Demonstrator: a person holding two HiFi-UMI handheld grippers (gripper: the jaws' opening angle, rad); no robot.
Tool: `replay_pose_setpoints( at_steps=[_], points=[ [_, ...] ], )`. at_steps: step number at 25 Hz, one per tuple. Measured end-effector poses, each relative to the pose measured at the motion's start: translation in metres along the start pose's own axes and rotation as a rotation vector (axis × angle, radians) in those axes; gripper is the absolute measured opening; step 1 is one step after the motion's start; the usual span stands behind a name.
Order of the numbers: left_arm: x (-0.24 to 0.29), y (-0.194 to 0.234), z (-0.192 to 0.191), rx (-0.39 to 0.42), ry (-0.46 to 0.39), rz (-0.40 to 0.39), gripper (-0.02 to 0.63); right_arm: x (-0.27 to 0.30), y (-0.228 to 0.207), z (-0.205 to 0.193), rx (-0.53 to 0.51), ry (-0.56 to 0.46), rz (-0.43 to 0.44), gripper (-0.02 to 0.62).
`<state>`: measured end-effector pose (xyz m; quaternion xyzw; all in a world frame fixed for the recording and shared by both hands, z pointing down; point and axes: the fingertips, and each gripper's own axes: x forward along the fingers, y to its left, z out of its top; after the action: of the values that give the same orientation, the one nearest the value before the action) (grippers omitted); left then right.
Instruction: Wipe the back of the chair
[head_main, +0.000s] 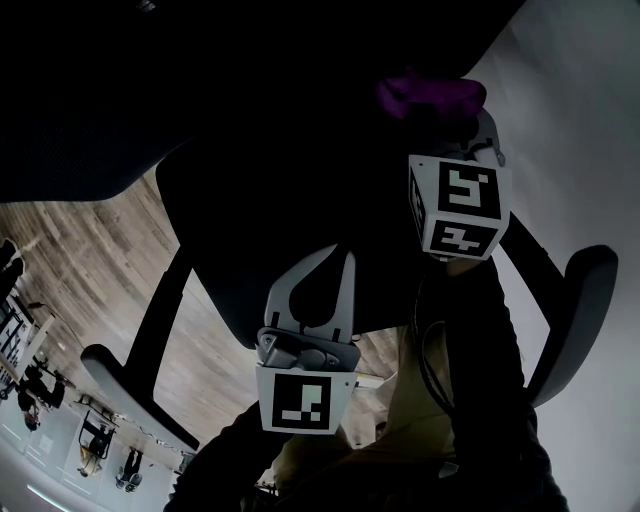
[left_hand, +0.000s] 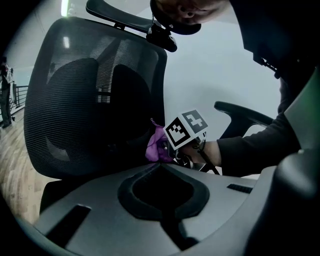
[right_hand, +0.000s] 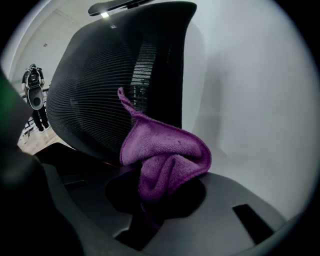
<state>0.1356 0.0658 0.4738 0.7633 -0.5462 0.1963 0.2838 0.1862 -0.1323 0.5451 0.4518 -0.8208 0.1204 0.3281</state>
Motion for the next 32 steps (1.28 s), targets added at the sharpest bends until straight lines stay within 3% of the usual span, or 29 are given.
replay_pose_setpoints(
  at_steps=[11, 26, 32],
  points=[
    [-0.010, 0.019, 0.003, -0.048, -0.020, 0.037, 0.000, 0.003, 0.038, 0.026, -0.055, -0.016, 0.061, 0.063],
    [-0.047, 0.041, 0.005, -0.114, -0.064, 0.083, 0.000, -0.002, 0.119, 0.068, -0.145, -0.054, 0.194, 0.063],
    [-0.065, 0.063, -0.011, -0.158, -0.096, 0.126, 0.000, 0.006, 0.157, 0.074, -0.179, -0.065, 0.232, 0.063]
  ],
)
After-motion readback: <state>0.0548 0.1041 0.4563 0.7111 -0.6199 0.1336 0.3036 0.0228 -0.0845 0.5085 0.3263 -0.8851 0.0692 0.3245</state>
